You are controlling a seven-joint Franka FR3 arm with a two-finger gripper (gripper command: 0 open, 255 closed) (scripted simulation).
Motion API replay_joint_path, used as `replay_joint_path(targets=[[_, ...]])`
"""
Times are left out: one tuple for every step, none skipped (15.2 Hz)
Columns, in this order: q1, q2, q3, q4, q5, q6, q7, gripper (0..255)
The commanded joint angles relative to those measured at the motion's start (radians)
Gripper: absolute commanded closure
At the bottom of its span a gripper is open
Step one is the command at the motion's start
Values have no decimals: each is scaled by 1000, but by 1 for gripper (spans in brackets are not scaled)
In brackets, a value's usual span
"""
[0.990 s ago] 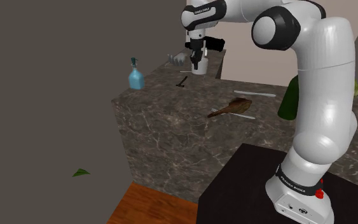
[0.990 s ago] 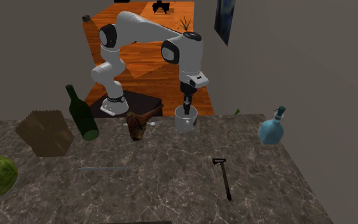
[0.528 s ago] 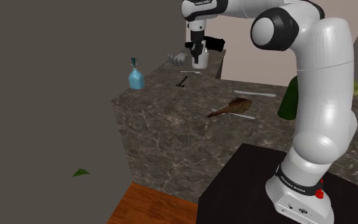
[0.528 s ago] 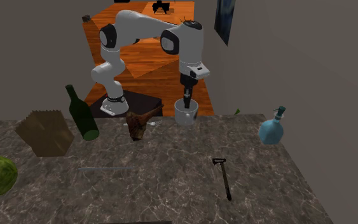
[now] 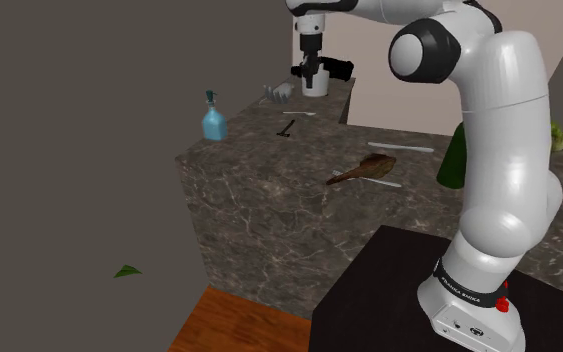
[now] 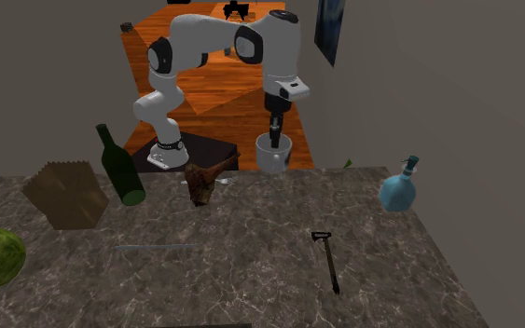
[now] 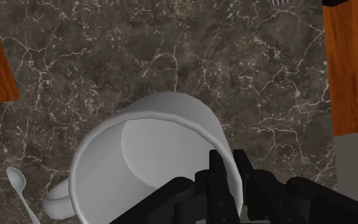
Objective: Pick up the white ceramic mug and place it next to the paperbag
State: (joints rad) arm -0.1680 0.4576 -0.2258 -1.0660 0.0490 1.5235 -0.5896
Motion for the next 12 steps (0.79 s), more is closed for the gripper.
replay_joint_path(targets=[[-6,19,0,58,4,-40,-2,255],[-9,29,0,88,6,-60,-2,255],[-13,40,1,120,8,-80,-3,255],[-17,52,1,154,11,-102,-4,255],[-18,56,1,166,11,-110,-4,255],[-16,-2,-5,73,2,-74,-16,255],[-16,-52,-10,-5,-6,-45,-29,255],[-17,-96,-16,-73,-14,-21,-41,255],[-20,-137,-21,-134,-22,-1,-53,255],[-23,-176,-27,-189,-29,17,-65,255],[-28,-211,-32,-239,-36,33,-78,255],[-32,-245,-38,-286,-43,47,-90,255]])
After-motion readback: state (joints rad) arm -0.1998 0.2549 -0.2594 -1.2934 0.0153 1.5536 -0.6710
